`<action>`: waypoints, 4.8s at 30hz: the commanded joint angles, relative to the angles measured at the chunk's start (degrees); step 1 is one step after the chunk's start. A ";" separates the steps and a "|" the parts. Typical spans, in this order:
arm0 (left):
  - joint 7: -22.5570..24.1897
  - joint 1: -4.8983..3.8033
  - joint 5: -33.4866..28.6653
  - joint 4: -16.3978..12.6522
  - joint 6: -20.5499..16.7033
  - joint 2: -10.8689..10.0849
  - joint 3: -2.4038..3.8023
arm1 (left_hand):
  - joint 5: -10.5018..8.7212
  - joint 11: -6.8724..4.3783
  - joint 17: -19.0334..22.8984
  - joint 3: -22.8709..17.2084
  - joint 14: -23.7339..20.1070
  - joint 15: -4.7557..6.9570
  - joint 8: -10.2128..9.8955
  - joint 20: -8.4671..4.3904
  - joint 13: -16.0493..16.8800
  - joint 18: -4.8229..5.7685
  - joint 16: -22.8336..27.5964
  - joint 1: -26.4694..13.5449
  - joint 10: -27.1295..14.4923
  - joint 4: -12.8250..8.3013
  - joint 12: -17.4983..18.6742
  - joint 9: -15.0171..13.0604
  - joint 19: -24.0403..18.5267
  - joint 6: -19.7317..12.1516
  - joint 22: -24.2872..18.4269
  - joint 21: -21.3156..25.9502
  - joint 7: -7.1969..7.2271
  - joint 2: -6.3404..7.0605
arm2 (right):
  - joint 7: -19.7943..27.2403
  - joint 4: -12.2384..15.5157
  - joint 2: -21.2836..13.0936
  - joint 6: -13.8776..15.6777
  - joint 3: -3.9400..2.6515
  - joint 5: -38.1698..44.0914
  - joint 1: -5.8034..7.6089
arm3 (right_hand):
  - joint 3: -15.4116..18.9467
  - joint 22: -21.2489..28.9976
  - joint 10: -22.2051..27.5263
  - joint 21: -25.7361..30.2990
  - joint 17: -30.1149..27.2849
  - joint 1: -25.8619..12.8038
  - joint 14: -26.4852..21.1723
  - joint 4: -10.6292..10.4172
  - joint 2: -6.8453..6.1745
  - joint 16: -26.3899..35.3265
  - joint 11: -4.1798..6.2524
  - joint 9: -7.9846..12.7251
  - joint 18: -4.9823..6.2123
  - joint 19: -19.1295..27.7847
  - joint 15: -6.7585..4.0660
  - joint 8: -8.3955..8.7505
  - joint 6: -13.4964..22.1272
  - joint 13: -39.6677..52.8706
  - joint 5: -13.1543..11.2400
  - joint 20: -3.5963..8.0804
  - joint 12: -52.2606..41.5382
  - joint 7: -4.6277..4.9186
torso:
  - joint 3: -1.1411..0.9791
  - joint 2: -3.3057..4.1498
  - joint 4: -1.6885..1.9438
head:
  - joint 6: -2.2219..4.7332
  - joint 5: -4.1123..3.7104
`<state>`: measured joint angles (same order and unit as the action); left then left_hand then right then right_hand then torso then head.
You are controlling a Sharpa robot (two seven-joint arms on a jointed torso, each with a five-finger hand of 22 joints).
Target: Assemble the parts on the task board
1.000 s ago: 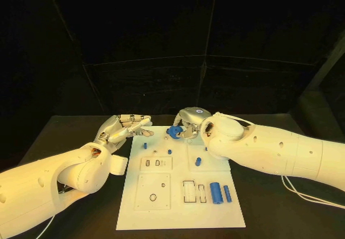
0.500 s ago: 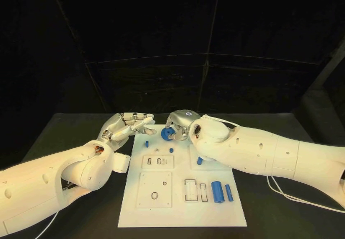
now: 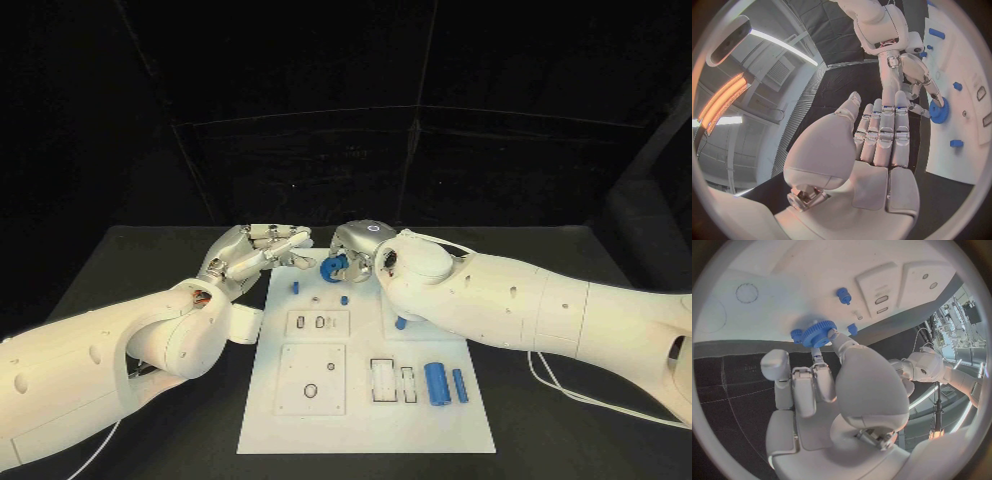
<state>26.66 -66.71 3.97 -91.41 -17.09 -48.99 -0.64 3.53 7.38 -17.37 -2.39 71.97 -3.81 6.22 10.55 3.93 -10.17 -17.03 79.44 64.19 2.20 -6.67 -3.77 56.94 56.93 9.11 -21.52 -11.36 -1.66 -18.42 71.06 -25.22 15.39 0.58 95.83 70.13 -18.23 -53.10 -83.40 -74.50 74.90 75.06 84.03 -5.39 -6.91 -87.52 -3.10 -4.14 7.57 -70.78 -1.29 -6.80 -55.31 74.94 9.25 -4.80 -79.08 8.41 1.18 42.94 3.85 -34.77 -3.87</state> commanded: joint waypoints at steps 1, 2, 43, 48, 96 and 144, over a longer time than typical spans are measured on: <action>0.17 -0.12 0.28 -0.02 0.77 0.04 0.04 | -0.02 0.43 -0.05 0.00 -0.02 -0.16 -0.36 -0.07 -0.02 -0.31 0.18 0.13 0.17 -0.47 0.31 0.01 0.33 -0.14 -0.05 0.17 -0.31 -0.03 | 0.51 -0.46 0.08 -1.35 0.14 0.25 -0.14 | 1.87 0.14 0.22 0.08 8.81 -1.26 4.67 -0.47 -1.46 0.02 -0.72 0.54 -0.55 0.12 0.77 1.80 3.03 3.23 -0.81 -0.66 0.52 0.56 | 0.02 -0.02 -0.04 | -0.08 0.04; 0.16 -0.13 0.28 -0.02 0.79 0.04 0.04 | -0.02 0.43 -0.05 0.00 -0.02 -0.16 -0.36 -0.07 -0.02 -0.31 0.18 0.13 0.17 -0.47 0.31 0.01 0.33 -0.14 -0.05 0.17 -0.31 -0.03 | 0.51 -0.54 0.11 -1.36 0.15 0.20 -0.14 | 2.83 0.22 0.33 0.11 8.81 -1.91 4.67 -0.90 -1.71 0.02 -0.91 0.48 -0.53 0.17 0.94 2.19 3.62 3.10 -0.90 -0.86 0.67 0.74 | 0.02 -0.01 -0.04 | -0.09 0.05; -0.22 -0.23 0.27 0.26 1.13 -0.60 0.03 | -0.03 0.26 -0.40 -0.15 -0.28 -0.16 -0.50 -0.03 0.18 -0.32 0.63 0.03 1.14 -0.72 0.25 -0.03 0.19 0.12 -0.22 0.43 -0.20 -0.14 | 25.01 8.99 -22.64 4.65 0.21 -35.80 -0.07 | 11.96 3.47 0.91 1.51 7.14 6.23 4.24 -1.44 1.08 0.80 -0.56 0.01 0.07 2.15 0.74 1.15 0.61 3.30 5.05 -0.87 1.06 0.30 | -0.47 -0.55 -1.95 | 1.10 -0.42; -0.36 -0.24 0.27 0.57 1.33 -0.24 0.03 | -0.03 -0.17 -0.75 -0.33 -0.23 0.08 -0.59 -0.13 0.56 -0.37 0.88 -0.11 2.98 -0.83 -0.26 -0.05 0.23 0.38 -0.34 0.56 0.11 -0.26 | 26.51 7.31 -24.93 2.16 0.23 -37.73 -0.08 | 12.15 2.97 0.78 1.30 7.47 6.73 4.33 -0.63 0.83 0.67 -0.52 0.07 -0.03 1.84 0.70 1.16 0.57 3.48 4.97 -0.82 0.89 0.29 | -0.85 -0.59 -2.23 | 1.10 -0.54; -0.39 -0.17 0.28 2.75 1.81 1.18 0.01 | -0.02 0.12 -1.21 -0.49 -0.19 -0.03 -0.91 -0.13 0.25 -0.33 1.24 -0.18 2.01 -1.14 0.88 -0.01 0.31 0.38 -0.48 0.71 -0.08 -0.12 | 27.22 -2.34 -22.91 -3.66 0.27 -33.26 -3.10 | 13.50 3.58 1.06 1.58 7.30 7.05 4.31 1.45 1.56 0.78 -0.95 0.13 0.04 2.08 1.05 1.94 2.73 3.15 5.51 -1.12 1.31 0.77 | -0.50 -0.65 -1.95 | -0.01 -1.50; -0.68 -0.15 0.28 2.99 1.94 0.94 0.01 | -0.02 0.17 -1.32 -0.56 -0.18 -0.06 -1.00 -0.12 0.20 -0.32 1.33 -0.18 1.92 -1.23 1.06 0.00 0.34 0.35 -0.51 0.74 -0.13 -0.14 | 24.26 -0.46 -23.01 4.70 0.23 -31.46 -3.58 | 5.59 0.76 -0.10 -0.02 9.05 7.43 4.72 6.18 7.50 0.07 1.57 -0.54 -0.46 0.31 -1.09 -2.47 -7.30 4.55 0.80 0.81 0.05 -2.05 | -0.38 -0.79 -2.04 | -0.37 -1.30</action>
<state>25.82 -66.79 3.99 -88.30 -15.82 -48.02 -0.66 3.54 7.58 -18.63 -2.95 71.98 -3.81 5.56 10.56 4.19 -10.16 -15.92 79.44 66.43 1.33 -6.00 -3.77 56.94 56.93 8.66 -21.10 -11.35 -1.67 7.02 69.71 -48.00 16.50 0.86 64.09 66.45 -12.38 -52.29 -83.42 -74.28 74.90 82.55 84.03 0.70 -0.17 -87.24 -2.03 -4.22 7.57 -70.45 -1.97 -8.88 -61.33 75.07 9.84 -4.19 -78.77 7.08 0.68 42.23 1.92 -35.18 -5.02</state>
